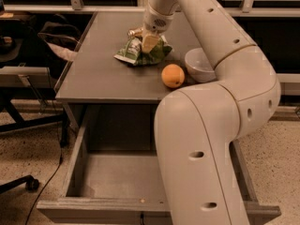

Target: Place green jalapeno chip bag into top drawer

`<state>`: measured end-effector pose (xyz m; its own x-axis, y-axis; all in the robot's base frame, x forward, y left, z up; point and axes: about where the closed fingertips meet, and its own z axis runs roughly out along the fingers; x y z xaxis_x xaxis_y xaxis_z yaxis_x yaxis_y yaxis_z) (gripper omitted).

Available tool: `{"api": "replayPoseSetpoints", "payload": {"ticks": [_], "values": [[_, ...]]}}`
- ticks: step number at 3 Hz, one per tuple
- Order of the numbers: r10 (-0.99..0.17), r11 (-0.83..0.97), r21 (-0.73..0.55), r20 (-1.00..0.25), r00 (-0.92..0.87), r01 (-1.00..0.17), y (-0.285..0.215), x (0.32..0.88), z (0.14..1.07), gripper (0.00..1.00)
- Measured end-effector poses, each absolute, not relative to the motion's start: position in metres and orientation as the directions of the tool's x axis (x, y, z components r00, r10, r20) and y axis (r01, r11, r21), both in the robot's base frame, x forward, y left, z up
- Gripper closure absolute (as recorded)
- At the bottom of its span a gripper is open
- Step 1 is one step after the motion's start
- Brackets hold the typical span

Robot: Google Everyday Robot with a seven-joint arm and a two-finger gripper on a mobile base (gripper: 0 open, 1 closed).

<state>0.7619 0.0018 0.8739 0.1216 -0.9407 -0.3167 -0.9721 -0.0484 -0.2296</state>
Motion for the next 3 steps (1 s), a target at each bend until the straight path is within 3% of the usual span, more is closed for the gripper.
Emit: {"api": "replayPoseSetpoints", "payload": {"ticks": [1, 2, 3], "values": [[-0.941, -0.048, -0.23, -0.317, 0.122, -0.972, 0.002, 0.762, 0.874, 1.0], [-0.941, -0.049, -0.23, -0.317, 0.122, -0.972, 0.002, 0.762, 0.874, 1.0], [-0.895, -0.187, -0.33, -0.332, 0.299, -0.925, 0.008, 0.749, 0.908, 1.0]]}}
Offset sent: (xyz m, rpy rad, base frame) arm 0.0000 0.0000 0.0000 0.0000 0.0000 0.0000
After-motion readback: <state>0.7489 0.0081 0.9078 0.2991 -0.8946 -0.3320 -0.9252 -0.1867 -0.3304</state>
